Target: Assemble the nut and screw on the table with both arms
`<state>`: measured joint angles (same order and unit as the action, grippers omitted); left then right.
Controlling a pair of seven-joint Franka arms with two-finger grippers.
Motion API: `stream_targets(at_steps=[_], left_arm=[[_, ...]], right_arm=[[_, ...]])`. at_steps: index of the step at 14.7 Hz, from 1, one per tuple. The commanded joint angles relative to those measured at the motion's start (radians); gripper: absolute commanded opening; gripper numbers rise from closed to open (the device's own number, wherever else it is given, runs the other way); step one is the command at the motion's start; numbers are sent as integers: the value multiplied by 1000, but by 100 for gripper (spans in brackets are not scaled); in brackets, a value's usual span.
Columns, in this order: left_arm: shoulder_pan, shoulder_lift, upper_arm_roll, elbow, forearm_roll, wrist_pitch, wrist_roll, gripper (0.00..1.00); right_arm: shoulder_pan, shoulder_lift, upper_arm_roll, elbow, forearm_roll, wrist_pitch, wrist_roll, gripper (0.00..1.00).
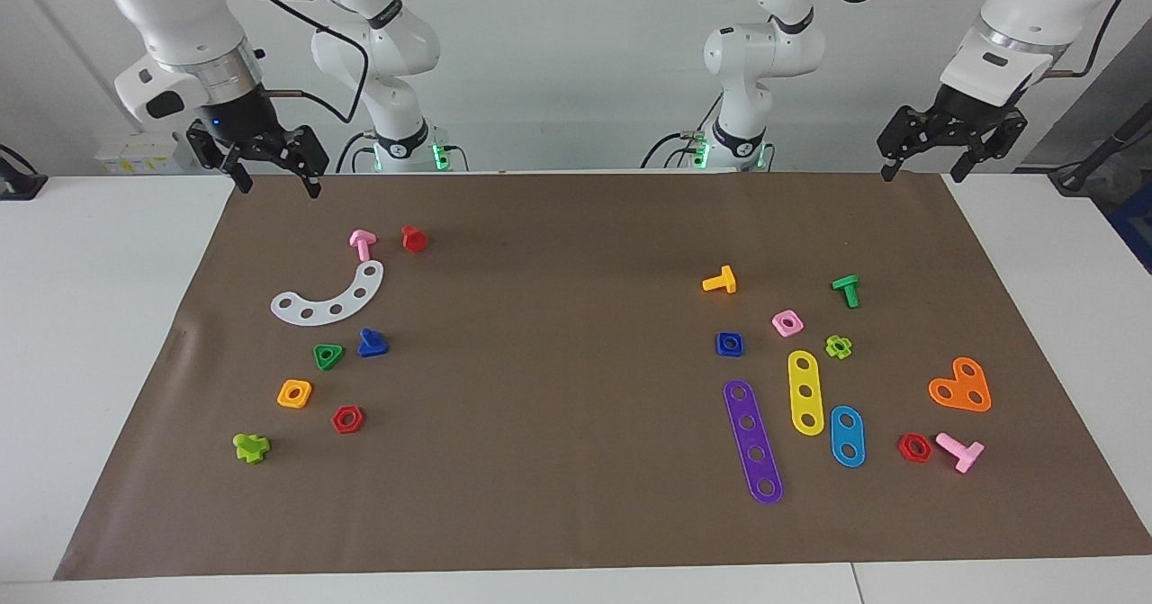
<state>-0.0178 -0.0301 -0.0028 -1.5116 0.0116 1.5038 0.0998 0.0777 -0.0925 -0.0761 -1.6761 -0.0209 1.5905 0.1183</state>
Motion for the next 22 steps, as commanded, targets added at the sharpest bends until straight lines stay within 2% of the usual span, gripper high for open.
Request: stream_targets(at_steps=[1, 5, 7, 8, 12, 14, 17, 19, 22], left_arm=[[15, -28, -9, -27, 2, -4, 6, 100], [15, -28, -8, -28, 2, -4, 6, 100], [15, -28, -9, -28, 2, -4, 6, 100], [15, -28, -9, -28, 2, -5, 6, 100], [15, -28, -9, -28, 2, -4, 6, 100], [15, -28, -8, -28, 2, -4, 6, 100], [15, -28, -8, -28, 2, -4, 6, 100], [15, -28, -9, -28, 2, -4, 6, 100], [15, -28, -9, -27, 2, -4, 6, 100]], right_arm=[[2, -12, -2, -10, 6, -12, -15, 100], [4, -15, -1, -16, 7, -12, -11, 100], [-4, -24, -2, -36, 45, 12, 61, 100], [-4, -24, -5, -39, 76, 26, 52, 100], [4, -26, -1, -48, 70, 35, 40, 100], [4, -24, -1, -74, 43, 55, -41, 100], [2, -27, -1, -146, 23, 133, -71, 100], [4, -33, -1, -227, 18, 256, -83, 100], [34, 37, 2, -312, 18, 423, -95, 100]])
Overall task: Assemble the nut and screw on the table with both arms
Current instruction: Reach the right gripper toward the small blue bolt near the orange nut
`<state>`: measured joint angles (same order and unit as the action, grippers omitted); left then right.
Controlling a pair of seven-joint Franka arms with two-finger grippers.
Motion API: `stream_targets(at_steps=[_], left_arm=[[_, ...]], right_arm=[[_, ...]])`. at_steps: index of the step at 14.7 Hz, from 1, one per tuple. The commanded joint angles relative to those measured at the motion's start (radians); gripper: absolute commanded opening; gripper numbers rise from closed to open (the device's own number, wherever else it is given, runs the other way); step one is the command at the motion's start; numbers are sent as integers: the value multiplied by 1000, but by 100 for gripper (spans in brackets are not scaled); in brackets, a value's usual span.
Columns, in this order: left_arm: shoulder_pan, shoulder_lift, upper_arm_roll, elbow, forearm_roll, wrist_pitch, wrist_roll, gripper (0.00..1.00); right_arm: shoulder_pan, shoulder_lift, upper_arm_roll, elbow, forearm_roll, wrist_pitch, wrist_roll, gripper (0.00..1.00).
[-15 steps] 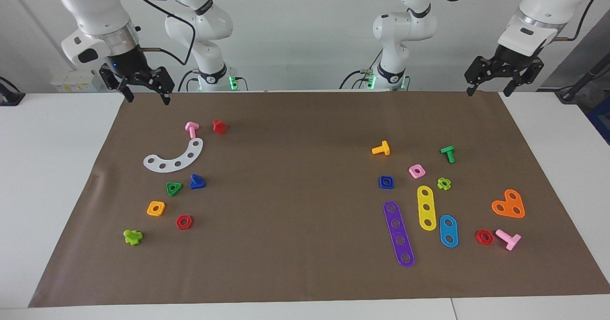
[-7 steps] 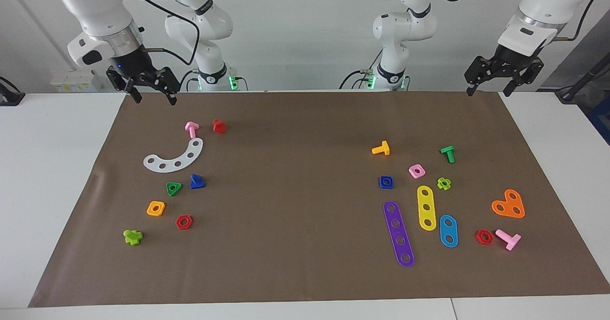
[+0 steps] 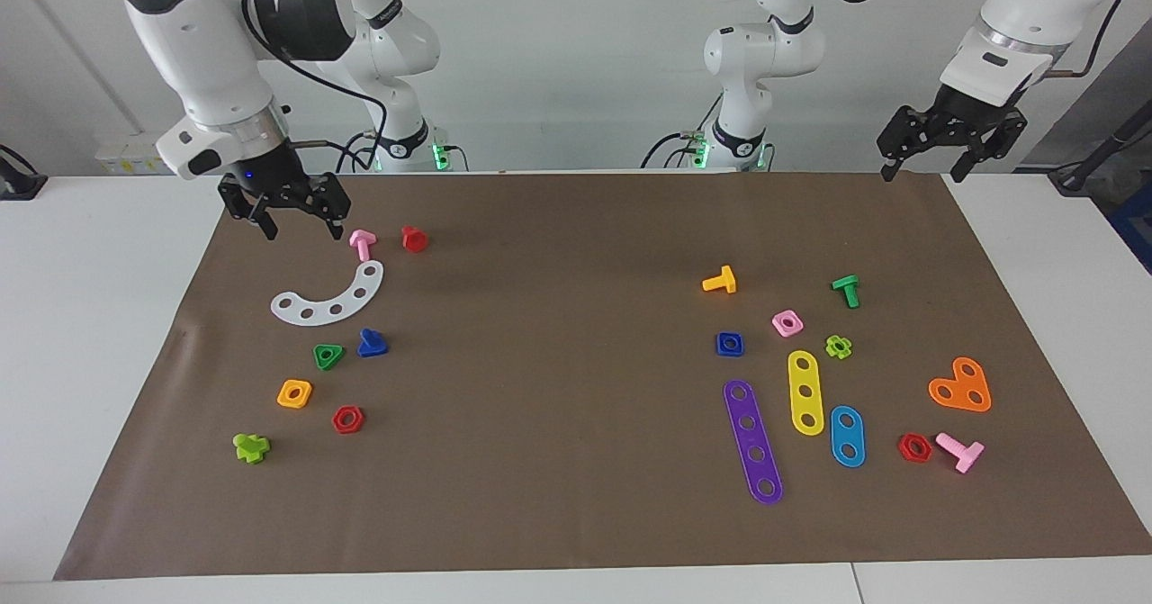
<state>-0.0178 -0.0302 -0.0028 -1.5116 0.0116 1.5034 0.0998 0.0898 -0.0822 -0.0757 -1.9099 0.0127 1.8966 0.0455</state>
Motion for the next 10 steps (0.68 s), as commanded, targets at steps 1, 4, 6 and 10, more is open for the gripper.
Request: stream_targets(at_steps=[1, 4, 6, 10], left_arm=[[15, -28, -9, -27, 2, -3, 6, 100], [15, -28, -8, -27, 2, -5, 6, 100], [15, -28, -9, -27, 2, -3, 6, 100], [15, -28, -9, -28, 2, -3, 6, 100]], right_arm=[[27, 53, 2, -110, -16, 193, -22, 100], [48, 136, 2, -158, -16, 298, -62, 100], [48, 163, 2, -210, -16, 396, -94, 100], [42, 199, 2, -303, -16, 556, -130, 98]])
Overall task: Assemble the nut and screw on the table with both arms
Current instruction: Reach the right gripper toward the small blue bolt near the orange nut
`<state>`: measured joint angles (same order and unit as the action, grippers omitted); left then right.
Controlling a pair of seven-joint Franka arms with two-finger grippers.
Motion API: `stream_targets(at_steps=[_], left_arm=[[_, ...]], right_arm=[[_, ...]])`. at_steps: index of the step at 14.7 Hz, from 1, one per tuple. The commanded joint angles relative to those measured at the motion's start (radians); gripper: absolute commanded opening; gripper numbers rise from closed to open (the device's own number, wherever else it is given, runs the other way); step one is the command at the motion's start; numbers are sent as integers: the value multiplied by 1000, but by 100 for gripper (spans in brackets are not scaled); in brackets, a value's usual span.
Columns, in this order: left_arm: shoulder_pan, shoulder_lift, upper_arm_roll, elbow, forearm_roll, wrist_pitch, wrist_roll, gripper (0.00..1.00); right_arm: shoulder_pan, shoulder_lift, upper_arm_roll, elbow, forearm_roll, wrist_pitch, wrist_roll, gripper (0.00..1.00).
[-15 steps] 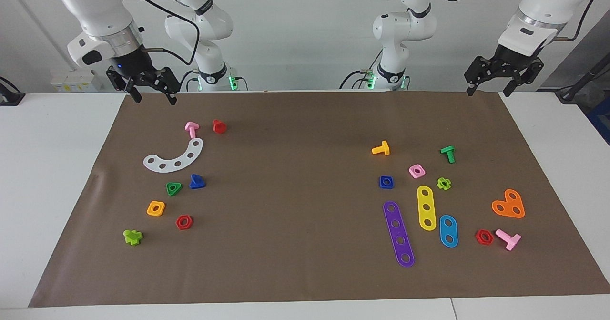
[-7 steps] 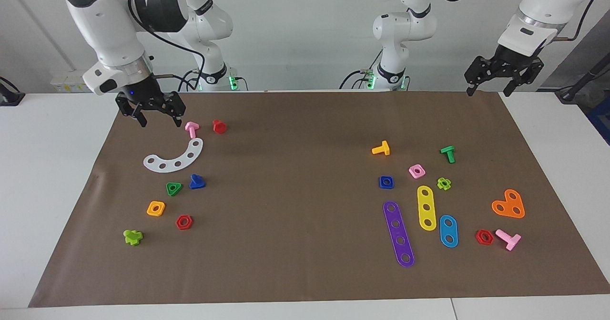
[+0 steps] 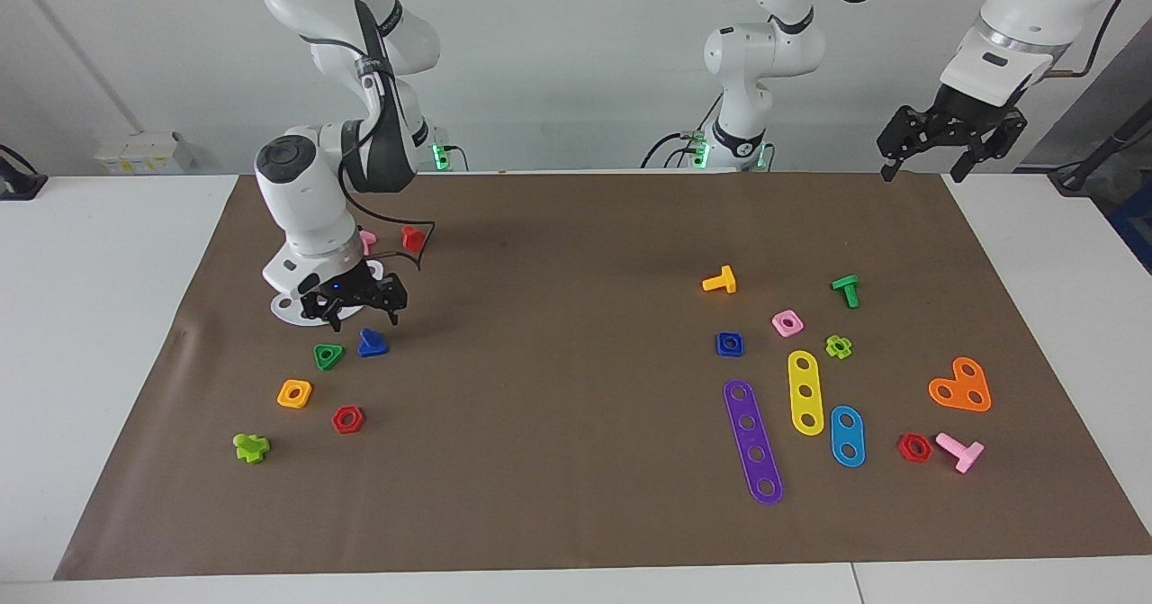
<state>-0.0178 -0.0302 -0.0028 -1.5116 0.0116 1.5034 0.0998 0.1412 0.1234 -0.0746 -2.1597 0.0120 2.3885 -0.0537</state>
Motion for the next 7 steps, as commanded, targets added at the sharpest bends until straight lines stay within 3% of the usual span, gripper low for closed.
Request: stream_targets(at_steps=[1, 7], left_arm=[[15, -28, -9, -28, 2, -3, 6, 100], [15, -28, -9, -28, 2, -3, 6, 100]], right_arm=[[-12, 1, 1, -64, -15, 83, -32, 96], [-34, 53, 1, -68, -13, 149, -58, 80]])
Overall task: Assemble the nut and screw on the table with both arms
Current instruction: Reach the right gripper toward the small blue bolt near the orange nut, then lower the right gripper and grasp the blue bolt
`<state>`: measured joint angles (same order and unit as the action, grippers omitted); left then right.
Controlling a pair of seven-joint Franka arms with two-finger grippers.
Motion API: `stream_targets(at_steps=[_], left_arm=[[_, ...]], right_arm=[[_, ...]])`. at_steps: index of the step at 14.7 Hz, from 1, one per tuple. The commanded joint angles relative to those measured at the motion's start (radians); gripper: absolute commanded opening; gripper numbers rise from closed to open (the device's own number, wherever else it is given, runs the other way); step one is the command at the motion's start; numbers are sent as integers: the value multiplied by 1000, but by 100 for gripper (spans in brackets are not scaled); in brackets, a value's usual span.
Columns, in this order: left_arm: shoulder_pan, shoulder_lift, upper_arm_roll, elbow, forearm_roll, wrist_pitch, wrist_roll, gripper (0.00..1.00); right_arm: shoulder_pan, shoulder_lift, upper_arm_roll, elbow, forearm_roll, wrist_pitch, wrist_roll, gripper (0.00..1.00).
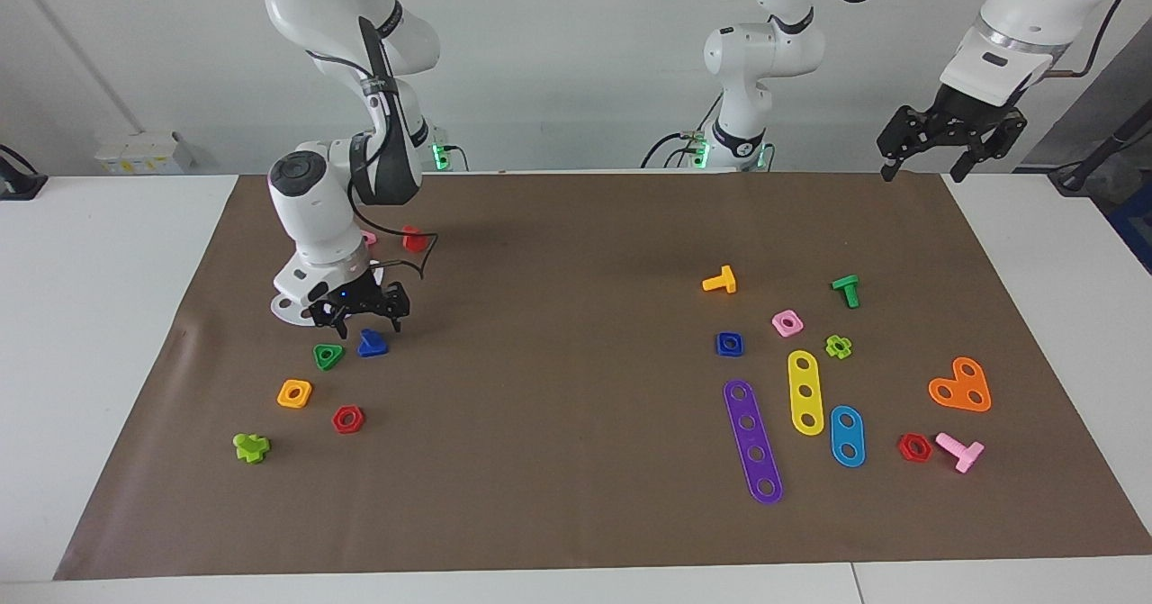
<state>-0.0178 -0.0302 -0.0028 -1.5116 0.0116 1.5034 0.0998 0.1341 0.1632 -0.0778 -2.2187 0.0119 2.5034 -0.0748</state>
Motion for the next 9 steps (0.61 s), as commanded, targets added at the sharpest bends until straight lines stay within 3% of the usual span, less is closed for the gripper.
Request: stream_targets(at_steps=[1, 6, 9], left_arm=[[15, -28, -9, -28, 2, -3, 6, 100], [15, -28, -9, -28, 2, -3, 6, 100], [15, -28, -8, -28, 2, -3, 6, 100]], right_arm=[[-28, 13, 4, -9, -10, 35, -37, 76], [-30, 29, 4, -9, 2, 54, -33, 66], [-30, 29, 4, -9, 2, 55, -31, 55]])
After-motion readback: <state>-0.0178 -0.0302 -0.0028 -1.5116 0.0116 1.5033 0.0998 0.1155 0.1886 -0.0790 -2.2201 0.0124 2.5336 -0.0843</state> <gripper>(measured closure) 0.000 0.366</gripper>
